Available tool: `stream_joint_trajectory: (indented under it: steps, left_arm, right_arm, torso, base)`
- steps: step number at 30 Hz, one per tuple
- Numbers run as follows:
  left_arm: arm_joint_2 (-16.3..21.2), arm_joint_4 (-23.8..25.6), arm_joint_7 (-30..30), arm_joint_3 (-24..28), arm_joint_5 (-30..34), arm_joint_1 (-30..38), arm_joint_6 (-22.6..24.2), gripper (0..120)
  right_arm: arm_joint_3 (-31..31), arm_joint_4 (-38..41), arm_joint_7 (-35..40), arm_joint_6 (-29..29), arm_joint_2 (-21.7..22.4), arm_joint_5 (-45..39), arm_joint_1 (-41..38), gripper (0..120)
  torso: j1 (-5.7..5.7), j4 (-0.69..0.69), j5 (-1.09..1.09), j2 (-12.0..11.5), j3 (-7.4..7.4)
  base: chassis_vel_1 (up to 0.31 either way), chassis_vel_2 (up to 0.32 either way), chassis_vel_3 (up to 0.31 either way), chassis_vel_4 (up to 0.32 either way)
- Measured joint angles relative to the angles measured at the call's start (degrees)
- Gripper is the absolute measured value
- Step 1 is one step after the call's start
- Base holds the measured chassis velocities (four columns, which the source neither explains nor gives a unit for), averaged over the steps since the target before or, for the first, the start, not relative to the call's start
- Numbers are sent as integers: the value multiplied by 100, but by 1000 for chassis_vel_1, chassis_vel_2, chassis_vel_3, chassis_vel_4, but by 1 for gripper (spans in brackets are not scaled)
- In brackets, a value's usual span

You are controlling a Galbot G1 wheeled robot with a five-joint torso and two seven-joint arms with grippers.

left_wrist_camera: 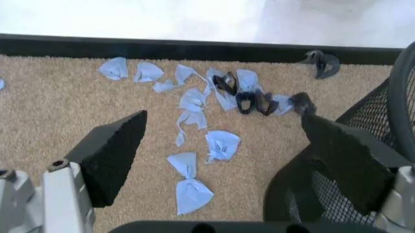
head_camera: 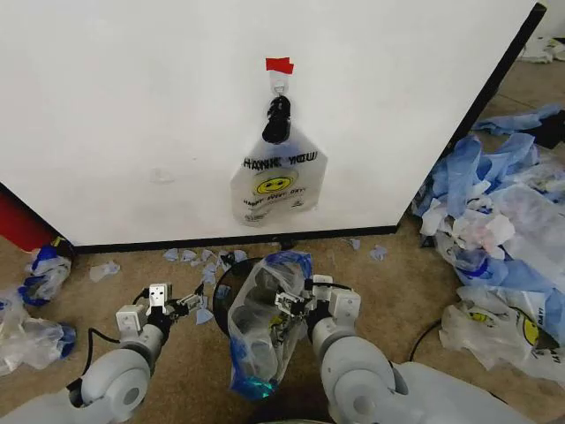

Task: Pick up the garbage bag from the wall and place it over the trash bin.

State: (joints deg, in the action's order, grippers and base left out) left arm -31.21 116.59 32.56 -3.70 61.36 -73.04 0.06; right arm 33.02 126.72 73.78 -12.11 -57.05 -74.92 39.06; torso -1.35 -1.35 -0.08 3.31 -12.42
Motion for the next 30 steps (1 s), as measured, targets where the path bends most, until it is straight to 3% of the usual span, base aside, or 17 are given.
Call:
stream_joint_trajectory:
  steps: [15, 30]
  left_arm:
    - [-101, -105, -46, 4, -122, -98, -91, 94]
    - [-161, -164, -100, 31, -278, -198, -195, 94]
  right_arm:
    - [75, -587, 264, -115, -511, 159, 119, 100]
    - [125, -787, 260, -92, -616, 527, 368, 99]
  torso:
    - [0, 0, 0, 0, 0]
    - [0, 0, 1, 0, 0]
  base:
    - [0, 0, 0, 0]
    - [0, 0, 0, 0]
